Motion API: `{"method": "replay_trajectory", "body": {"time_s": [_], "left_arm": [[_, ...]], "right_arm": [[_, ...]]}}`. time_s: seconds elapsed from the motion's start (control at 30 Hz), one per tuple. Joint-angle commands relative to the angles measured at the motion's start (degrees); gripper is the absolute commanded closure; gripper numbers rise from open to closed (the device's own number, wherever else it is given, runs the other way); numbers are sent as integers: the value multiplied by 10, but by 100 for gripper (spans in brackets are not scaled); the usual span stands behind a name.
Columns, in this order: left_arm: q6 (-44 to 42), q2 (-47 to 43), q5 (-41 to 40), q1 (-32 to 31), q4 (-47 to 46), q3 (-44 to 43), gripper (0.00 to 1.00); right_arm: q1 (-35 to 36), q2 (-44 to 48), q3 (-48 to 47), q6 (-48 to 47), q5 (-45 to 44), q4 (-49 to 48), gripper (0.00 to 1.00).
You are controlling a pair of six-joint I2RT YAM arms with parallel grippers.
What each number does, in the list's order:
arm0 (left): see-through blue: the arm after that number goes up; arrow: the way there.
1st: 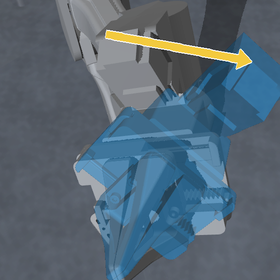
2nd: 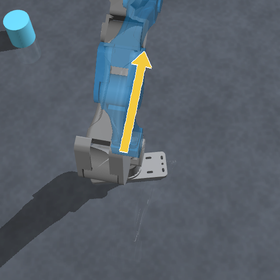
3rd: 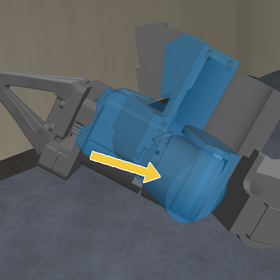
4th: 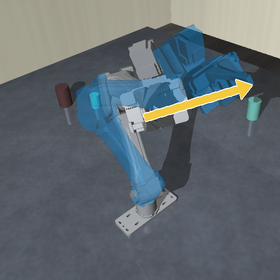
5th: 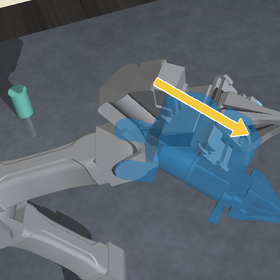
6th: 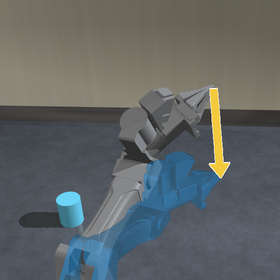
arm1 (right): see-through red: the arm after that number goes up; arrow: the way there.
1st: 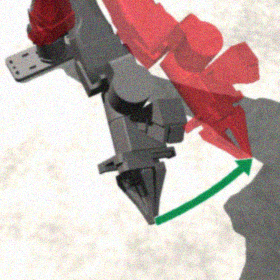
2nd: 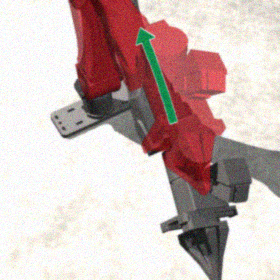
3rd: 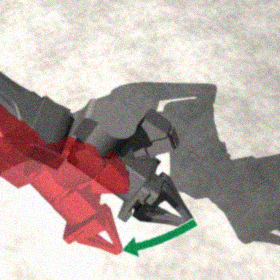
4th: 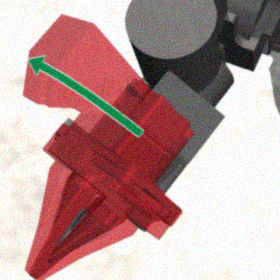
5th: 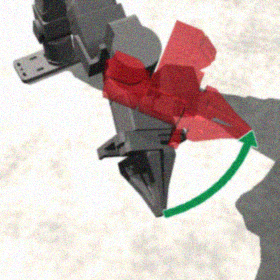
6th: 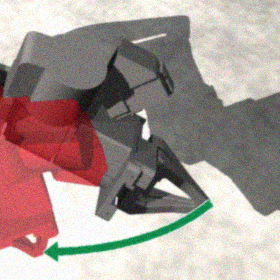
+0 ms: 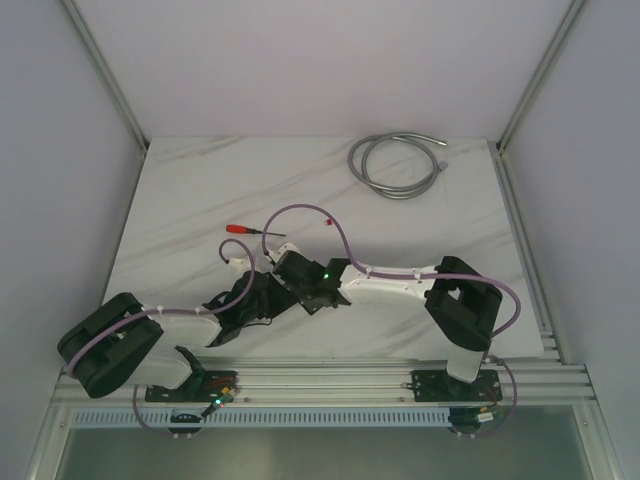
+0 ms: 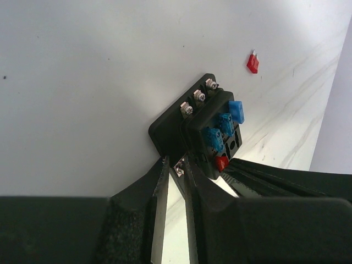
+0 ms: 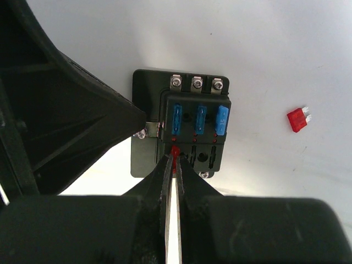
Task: Snap on the fuse box
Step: Install the fuse at the fuse box base.
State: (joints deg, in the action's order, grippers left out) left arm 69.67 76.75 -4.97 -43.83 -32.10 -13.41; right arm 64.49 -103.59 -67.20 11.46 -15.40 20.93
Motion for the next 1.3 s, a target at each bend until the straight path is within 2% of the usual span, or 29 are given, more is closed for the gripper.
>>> {"method": "replay_trajectory", "body": {"time_s": [0.0,0.23,0.43,0.77,0.87,0.97,1.1,1.27], "left_arm": [[5,7,14,-11,8,8,73],[3,9,9,-11,10,8,73],[-8,-15,-14,-11,51,-2,71],[-25,-72,-55,-10,113,-11,63],[-28,-87,-61,-10,126,-11,57],[-36,-107,-74,-9,145,-10,50],[-46,-143,-91,-5,172,-5,35],[-58,-178,-111,-2,197,-2,20]], "right_arm": [[6,-96,24,6,96,8,100],[5,-140,27,14,110,23,100],[6,-58,30,32,93,8,99],[6,37,9,80,-13,11,73],[4,76,17,82,-40,4,62],[-15,105,36,84,-73,-7,55],[-66,115,66,104,-107,-27,51],[-118,102,96,123,-106,-91,48]]}}
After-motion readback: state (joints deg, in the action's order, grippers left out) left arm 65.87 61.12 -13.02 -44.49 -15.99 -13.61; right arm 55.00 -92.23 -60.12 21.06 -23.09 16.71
